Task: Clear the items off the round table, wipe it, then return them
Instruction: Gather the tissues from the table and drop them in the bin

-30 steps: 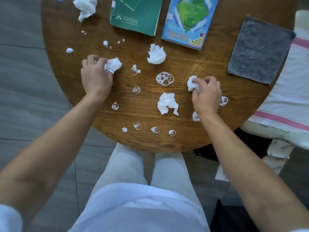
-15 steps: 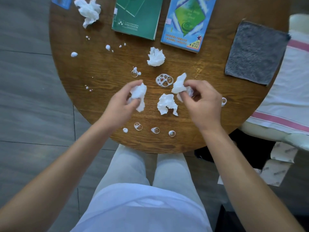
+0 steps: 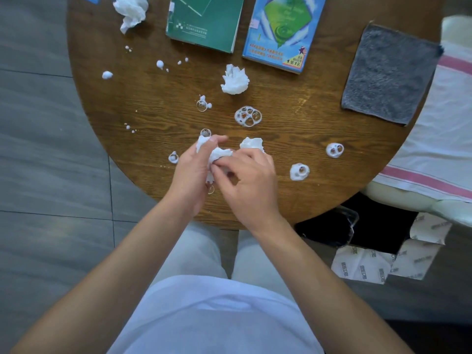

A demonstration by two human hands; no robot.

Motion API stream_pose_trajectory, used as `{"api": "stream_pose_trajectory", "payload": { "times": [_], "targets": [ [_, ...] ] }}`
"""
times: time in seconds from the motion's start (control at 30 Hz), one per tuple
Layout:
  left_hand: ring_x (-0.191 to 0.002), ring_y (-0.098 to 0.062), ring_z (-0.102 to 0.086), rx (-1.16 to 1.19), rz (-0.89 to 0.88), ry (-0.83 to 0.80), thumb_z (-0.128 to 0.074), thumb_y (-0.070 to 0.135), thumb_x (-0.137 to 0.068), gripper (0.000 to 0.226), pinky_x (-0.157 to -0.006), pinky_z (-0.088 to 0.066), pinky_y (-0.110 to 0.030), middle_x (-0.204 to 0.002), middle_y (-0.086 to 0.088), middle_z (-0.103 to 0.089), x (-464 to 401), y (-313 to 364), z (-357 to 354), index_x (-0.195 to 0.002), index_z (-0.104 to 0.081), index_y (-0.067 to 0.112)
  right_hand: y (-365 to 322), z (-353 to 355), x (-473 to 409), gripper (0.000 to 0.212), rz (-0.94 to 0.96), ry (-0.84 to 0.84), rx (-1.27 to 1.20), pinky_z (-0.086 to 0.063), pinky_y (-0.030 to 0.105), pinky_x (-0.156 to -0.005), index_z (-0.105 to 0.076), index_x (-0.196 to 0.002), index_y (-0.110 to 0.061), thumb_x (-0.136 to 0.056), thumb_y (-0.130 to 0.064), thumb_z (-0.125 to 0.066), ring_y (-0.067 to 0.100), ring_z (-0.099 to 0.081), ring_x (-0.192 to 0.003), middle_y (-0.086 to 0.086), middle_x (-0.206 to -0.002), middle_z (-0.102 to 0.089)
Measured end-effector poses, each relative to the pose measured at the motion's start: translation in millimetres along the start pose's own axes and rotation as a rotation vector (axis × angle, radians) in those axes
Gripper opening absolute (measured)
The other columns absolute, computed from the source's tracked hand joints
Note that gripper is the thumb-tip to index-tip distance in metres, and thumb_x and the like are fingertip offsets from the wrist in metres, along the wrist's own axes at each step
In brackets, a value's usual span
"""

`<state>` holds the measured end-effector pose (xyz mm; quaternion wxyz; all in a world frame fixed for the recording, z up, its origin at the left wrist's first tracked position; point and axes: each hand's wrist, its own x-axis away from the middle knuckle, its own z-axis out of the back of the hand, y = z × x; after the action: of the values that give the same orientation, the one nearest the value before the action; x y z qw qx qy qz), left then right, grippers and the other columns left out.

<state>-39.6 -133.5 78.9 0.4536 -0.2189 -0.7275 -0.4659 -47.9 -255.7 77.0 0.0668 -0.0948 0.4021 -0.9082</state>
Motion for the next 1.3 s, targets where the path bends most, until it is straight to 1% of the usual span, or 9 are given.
{"api": "stream_pose_trajectory", "payload": {
  "times": [0.1,0.3,0.4,0.5,0.63,0.77,1.1,1.2,1.3],
  "targets": [
    [-0.068,-0.015,-0.064,0.028,0.03,0.093,-0.067,0.024,-0.097,0.013,-0.053,-0.048,-0.023,-0.088,-0.008,-0.07,-5.6,1.9,4.1,-0.107,-0.073,0.018,0.6,-2.6,2.8,0.01,0.043,-0.053,0.036,-0.048,0.045,-0.091,-0.081,-0.095,-0.021,-0.088,-0.018,-0.074,0.025,-0.064,-0.106,-0.009,-0.093,-0.075],
    [-0.068,-0.021,-0.067,0.037,0.044,0.17,-0.069,0.021,-0.097,0.022,-0.061,-0.053,-0.03,-0.088,-0.008,-0.074,-13.4,-3.9,24.4,-0.116,-0.069,0.01,30.7,15.4,-8.6,0.032,-0.092,-0.079,0.037,-0.049,0.035,-0.097,-0.071,-0.123,-0.02,-0.091,-0.017,-0.066,0.016,-0.058,-0.113,-0.005,-0.122,-0.07],
    [-0.065,-0.021,-0.066,0.005,0.054,0.174,-0.07,0.024,-0.096,0.027,-0.055,-0.052,-0.027,-0.088,-0.006,-0.075,-14.8,-4.0,31.1,-0.12,-0.069,0.01,66.7,8.9,-14.4,0.049,-0.257,-0.161,0.234,-0.051,0.037,-0.093,-0.058,-0.14,-0.027,-0.092,-0.03,-0.068,0.02,-0.054,-0.122,-0.003,-0.137,-0.06],
    [-0.067,-0.02,-0.068,-0.037,0.087,0.154,-0.069,0.025,-0.097,0.021,-0.063,-0.055,-0.031,-0.092,-0.007,-0.076,-18.0,-5.4,34.7,-0.115,-0.07,0.014,92.4,-5.0,-16.1,0.059,-0.316,-0.326,0.376,-0.051,0.041,-0.096,-0.049,-0.147,-0.032,-0.093,-0.045,-0.068,0.025,-0.051,-0.128,0.001,-0.145,-0.052],
    [-0.073,-0.021,-0.069,-0.041,0.135,0.19,-0.068,0.023,-0.098,0.014,-0.072,-0.056,-0.034,-0.091,-0.008,-0.077,-26.0,-11.6,41.0,-0.109,-0.072,0.016,100.8,-20.6,-17.4,0.049,-0.252,-0.325,0.427,-0.049,0.044,-0.095,-0.064,-0.135,-0.027,-0.089,-0.039,-0.075,0.03,-0.054,-0.119,0.007,-0.134,-0.058],
    [-0.071,-0.019,-0.071,-0.062,0.151,0.182,-0.067,0.023,-0.098,0.019,-0.068,-0.058,-0.032,-0.093,-0.009,-0.077,-30.8,-16.1,40.8,-0.115,-0.071,0.013,100.5,-28.2,-21.3,0.031,-0.252,-0.289,0.458,-0.046,0.042,-0.088,-0.072,-0.12,-0.026,-0.089,-0.027,-0.073,0.03,-0.056,-0.105,0.005,-0.115,-0.06],
    [-0.072,-0.015,-0.072,-0.04,0.051,0.238,-0.067,0.025,-0.099,0.01,-0.062,-0.058,-0.027,-0.087,-0.003,-0.077,-36.0,-10.8,34.1,-0.106,-0.072,0.021,86.5,-26.3,-50.9,0.033,-0.37,-0.343,0.409,-0.036,0.032,-0.072,-0.068,-0.126,-0.025,-0.1,-0.017,-0.051,0.029,-0.066,-0.099,0.002,-0.11,-0.068],
    [-0.076,-0.021,-0.074,-0.022,-0.006,0.237,-0.063,0.021,-0.101,0.013,-0.074,-0.062,-0.038,-0.093,-0.007,-0.077,-39.6,-7.8,33.3,-0.109,-0.072,0.019,58.4,-15.1,-54.4,0.027,-0.257,-0.237,0.302,-0.04,0.031,-0.069,-0.069,-0.122,-0.024,-0.098,-0.02,-0.057,0.02,-0.068,-0.091,-0.005,-0.101,-0.072],
    [-0.085,-0.026,-0.074,0.008,-0.056,0.193,-0.057,0.018,-0.105,0.016,-0.084,-0.061,-0.046,-0.097,-0.009,-0.077,-39.7,-2.5,27.6,-0.11,-0.073,0.019,26.3,-3.5,-55.8,0.012,-0.191,-0.15,0.189,-0.052,0.035,-0.068,-0.07,-0.102,-0.026,-0.091,-0.023,-0.066,0.014,-0.067,-0.076,-0.01,-0.084,-0.071]
  ]
}}
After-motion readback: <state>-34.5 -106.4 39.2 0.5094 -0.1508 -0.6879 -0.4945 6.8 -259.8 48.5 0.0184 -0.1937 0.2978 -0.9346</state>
